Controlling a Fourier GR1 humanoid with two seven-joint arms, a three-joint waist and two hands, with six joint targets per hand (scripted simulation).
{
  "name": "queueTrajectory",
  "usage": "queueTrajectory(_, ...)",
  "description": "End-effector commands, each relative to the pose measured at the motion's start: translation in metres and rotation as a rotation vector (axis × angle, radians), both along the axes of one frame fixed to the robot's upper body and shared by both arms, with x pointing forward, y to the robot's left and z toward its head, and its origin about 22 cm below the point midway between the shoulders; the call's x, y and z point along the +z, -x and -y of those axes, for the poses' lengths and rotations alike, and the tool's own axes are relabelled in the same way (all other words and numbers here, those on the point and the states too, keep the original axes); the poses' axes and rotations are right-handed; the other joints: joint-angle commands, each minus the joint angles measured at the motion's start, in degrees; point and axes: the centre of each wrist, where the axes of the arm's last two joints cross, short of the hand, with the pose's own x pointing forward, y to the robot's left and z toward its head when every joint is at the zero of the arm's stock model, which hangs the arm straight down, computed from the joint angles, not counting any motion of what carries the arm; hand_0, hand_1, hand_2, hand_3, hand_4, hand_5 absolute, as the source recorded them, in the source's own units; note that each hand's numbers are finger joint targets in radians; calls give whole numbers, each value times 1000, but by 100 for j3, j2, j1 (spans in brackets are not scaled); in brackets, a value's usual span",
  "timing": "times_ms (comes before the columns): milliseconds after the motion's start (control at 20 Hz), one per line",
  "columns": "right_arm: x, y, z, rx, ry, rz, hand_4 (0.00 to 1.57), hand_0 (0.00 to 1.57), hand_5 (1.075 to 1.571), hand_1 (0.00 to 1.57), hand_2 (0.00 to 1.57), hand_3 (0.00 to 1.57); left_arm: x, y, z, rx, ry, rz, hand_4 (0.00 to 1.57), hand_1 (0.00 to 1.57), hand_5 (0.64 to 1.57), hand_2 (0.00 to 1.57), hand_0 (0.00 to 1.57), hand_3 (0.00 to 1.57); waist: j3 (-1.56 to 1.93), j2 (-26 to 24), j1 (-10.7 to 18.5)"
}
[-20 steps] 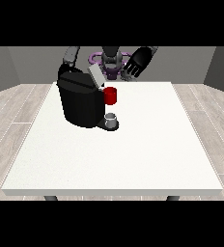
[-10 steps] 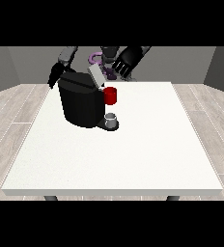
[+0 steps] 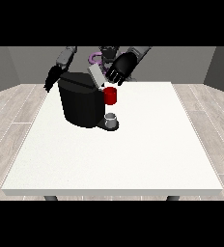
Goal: Insert the coffee pod into the coffee machine and close the lid
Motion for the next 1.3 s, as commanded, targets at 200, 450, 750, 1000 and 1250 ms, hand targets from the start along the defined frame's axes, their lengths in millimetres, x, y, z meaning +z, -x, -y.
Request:
queueTrajectory(200,-5,-3,18,6,13,15,161,0,1571,0,0,0,24,-1,7,-11,2,9,464,1195,1571,1260,1195,1229,3,264,-60)
queueTrajectory(450,0,0,-12,5,16,16,33,0,1571,0,0,0,-4,-5,11,-10,0,-10,423,1243,1571,1284,1243,1230,0,192,-78)
queueTrajectory(750,2,-1,8,-1,21,-11,165,0,1571,0,0,0,-9,-6,8,-8,4,-19,418,1196,1571,1252,1196,1201,0,176,-118)
queueTrajectory(1000,19,-6,-5,-4,-28,39,104,0,1571,0,0,0,-3,-5,-7,-23,0,11,417,1216,1571,1259,1216,1200,-1,265,-124)
queueTrajectory(1250,22,-17,3,-18,8,36,0,0,1571,0,0,0,13,-5,18,-36,-10,63,356,1207,1571,1244,1207,1206,1,378,14)
